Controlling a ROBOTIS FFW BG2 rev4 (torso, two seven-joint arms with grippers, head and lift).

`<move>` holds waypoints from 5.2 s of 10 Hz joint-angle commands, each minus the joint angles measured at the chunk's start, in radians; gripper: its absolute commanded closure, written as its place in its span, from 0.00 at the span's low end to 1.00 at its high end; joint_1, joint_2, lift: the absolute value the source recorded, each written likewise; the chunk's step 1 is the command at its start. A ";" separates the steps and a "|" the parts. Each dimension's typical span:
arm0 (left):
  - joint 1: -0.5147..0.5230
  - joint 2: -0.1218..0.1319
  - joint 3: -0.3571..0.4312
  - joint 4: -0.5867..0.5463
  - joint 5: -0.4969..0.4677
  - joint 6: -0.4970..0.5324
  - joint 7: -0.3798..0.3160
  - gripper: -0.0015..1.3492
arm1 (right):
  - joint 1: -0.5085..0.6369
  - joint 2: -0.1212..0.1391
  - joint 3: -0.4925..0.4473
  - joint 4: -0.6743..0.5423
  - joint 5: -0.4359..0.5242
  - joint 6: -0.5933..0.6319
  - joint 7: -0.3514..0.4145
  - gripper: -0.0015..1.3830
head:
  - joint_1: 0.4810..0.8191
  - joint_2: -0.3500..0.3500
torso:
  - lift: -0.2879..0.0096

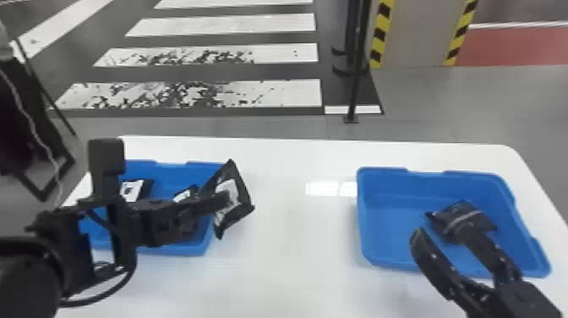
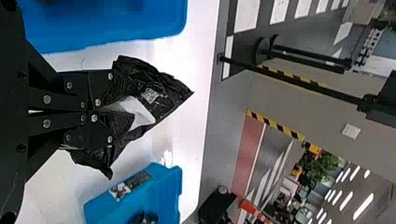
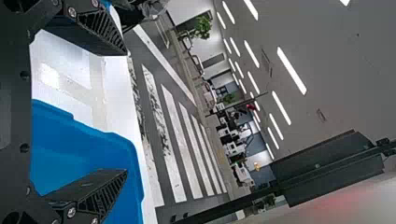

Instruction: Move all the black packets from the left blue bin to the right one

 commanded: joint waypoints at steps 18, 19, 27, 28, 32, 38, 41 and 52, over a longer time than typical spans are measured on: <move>-0.122 0.011 -0.410 0.042 0.156 -0.023 -0.065 0.89 | -0.299 -0.102 0.171 0.095 -0.116 0.167 0.052 0.92 | 0.63 0.32 | 0.46; -0.122 0.011 -0.410 0.042 0.156 -0.023 -0.065 0.89 | -0.299 -0.098 0.171 0.093 -0.120 0.164 0.052 0.93 | 0.63 0.33 | 0.46; 0.048 -0.015 -0.252 -0.024 0.206 -0.050 -0.054 0.12 | -0.382 -0.102 0.058 0.223 -0.098 0.162 0.044 0.92 | 0.63 0.31 | 0.46; 0.077 -0.020 -0.222 -0.049 0.214 -0.052 -0.054 0.12 | -0.414 -0.109 0.040 0.255 -0.084 0.162 0.041 0.92 | 0.63 0.30 | 0.46; 0.180 -0.034 -0.119 -0.118 0.218 -0.077 -0.054 0.12 | -0.530 -0.120 -0.018 0.422 -0.014 0.162 0.023 0.81 | 0.63 0.27 | 0.46; 0.185 -0.040 0.005 -0.142 0.148 -0.104 -0.053 0.12 | -0.395 -0.083 -0.120 0.314 0.114 0.093 0.011 0.08 | 0.63 0.24 | 0.46; 0.158 -0.041 0.093 -0.137 0.048 -0.069 -0.044 0.12 | -0.169 -0.019 -0.122 0.125 0.160 -0.017 -0.025 0.08 | 0.63 0.32 | 0.46; -0.218 0.020 0.071 0.363 -0.326 0.125 0.021 0.12 | 0.059 0.021 -0.108 -0.003 0.088 -0.015 -0.058 0.09 | 0.63 0.73 | 0.46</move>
